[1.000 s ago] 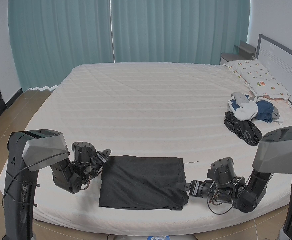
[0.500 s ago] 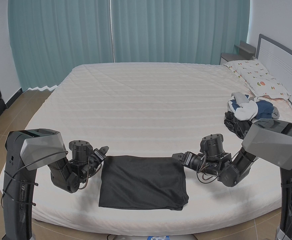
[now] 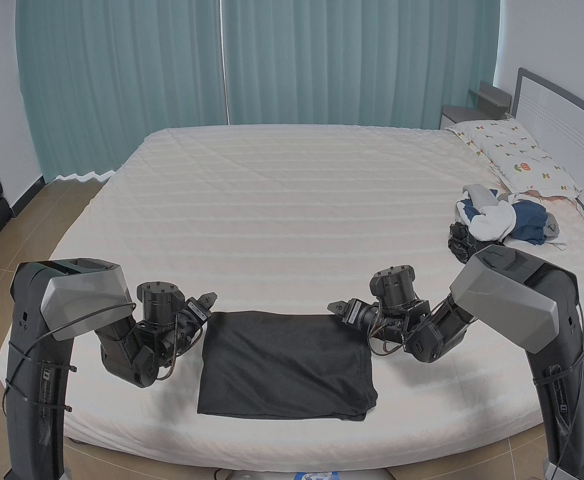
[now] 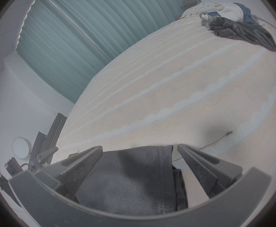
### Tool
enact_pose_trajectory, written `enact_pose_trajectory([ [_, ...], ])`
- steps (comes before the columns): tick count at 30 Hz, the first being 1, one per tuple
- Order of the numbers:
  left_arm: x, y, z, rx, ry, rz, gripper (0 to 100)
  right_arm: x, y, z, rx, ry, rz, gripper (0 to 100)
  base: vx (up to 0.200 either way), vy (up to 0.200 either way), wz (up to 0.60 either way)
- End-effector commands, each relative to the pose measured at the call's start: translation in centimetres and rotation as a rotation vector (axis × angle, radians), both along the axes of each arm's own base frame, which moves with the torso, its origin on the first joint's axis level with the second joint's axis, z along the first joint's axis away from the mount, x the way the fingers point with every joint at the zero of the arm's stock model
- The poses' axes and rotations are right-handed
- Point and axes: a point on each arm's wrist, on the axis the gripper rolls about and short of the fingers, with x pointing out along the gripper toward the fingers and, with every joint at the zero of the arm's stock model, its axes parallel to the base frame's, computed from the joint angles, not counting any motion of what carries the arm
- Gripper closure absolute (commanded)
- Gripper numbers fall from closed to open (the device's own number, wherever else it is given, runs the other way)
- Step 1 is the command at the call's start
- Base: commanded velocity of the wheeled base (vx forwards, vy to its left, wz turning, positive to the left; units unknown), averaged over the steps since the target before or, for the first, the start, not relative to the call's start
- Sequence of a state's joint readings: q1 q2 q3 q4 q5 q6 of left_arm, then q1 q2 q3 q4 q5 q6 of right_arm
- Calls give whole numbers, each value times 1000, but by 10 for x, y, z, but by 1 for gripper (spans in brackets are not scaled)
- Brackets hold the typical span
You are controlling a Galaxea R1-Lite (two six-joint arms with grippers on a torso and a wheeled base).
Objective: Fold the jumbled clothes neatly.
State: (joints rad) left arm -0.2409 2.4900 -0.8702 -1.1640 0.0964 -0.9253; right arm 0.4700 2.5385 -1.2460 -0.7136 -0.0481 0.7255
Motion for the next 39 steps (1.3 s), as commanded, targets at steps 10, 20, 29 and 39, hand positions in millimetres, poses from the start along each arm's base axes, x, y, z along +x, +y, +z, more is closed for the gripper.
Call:
enact_pose_trajectory([
  [10,0,-1,-1,1,1,-1,0,4,-1,-5,-5,-19,-26,100,0,0,0],
  [20,0,0,-1,1,1,-2,0,11,-16,-7,42,2,-96,100,0,0,0],
  [29,0,-1,-1,1,0,-3,0,20,-16,-10,68,-8,-117,100,0,0,0],
  [39,0,-1,-1,3,1,-3,0,26,-14,-10,72,-29,-125,100,0,0,0],
])
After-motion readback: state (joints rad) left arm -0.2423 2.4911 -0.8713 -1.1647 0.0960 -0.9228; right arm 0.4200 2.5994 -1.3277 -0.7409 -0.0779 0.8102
